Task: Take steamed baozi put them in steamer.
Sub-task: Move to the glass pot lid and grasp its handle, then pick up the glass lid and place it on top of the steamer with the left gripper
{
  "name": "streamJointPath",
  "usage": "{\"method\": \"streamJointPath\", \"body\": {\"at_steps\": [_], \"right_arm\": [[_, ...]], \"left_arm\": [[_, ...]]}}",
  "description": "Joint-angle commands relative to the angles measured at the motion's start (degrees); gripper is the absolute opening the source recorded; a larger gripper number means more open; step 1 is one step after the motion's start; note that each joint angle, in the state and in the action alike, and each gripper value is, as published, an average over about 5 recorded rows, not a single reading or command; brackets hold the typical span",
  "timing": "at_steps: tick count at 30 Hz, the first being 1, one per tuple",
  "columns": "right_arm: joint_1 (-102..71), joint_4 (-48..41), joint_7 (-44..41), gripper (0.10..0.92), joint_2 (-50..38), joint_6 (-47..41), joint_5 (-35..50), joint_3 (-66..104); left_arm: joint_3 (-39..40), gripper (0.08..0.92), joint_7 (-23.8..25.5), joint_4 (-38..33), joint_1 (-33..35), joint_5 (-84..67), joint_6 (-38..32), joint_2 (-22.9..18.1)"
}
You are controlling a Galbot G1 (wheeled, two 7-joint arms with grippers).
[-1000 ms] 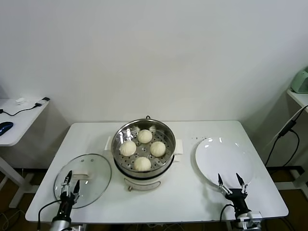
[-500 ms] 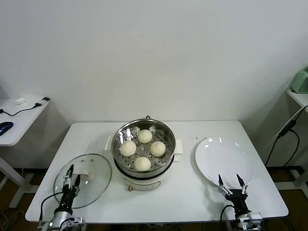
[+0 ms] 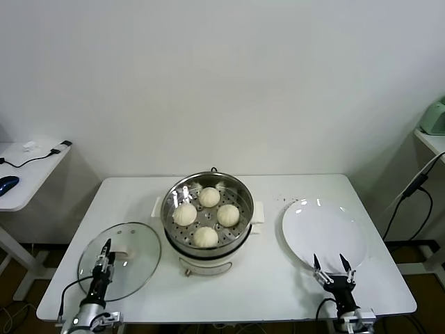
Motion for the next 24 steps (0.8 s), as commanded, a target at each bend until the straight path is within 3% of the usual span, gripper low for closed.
{"method": "streamJointPath", "body": {"at_steps": [1,13,18,24], "right_arm": [[-0.07,0.54,0.23,0.823,0.01,-0.07,-0.23,-0.42],[-0.68,2.29,0.47,0.823,-0.90,-0.58,-0.19,0.28],[-1.39,3.29,0.28,0.823,-1.18,-0.71,-0.11,1.05],[-1.52,4.21,0.59,0.823,-1.20,-2.14,-0.84,2.04]], "left_arm": [[0.16,0.455,-1.17,2.53,-0.76,1.30,0.06,-0.09],[-0.98,0.140,-3.63,2.03,-1.84,0.95,-0.05,-2.03],[-2.39,0.132,-2.82,-2.06,-0.76,-1.03,-0.17,-2.24],[-4.69,0.132,1.87,-12.10,3.86,-7.14,-0.41,0.93]]}}
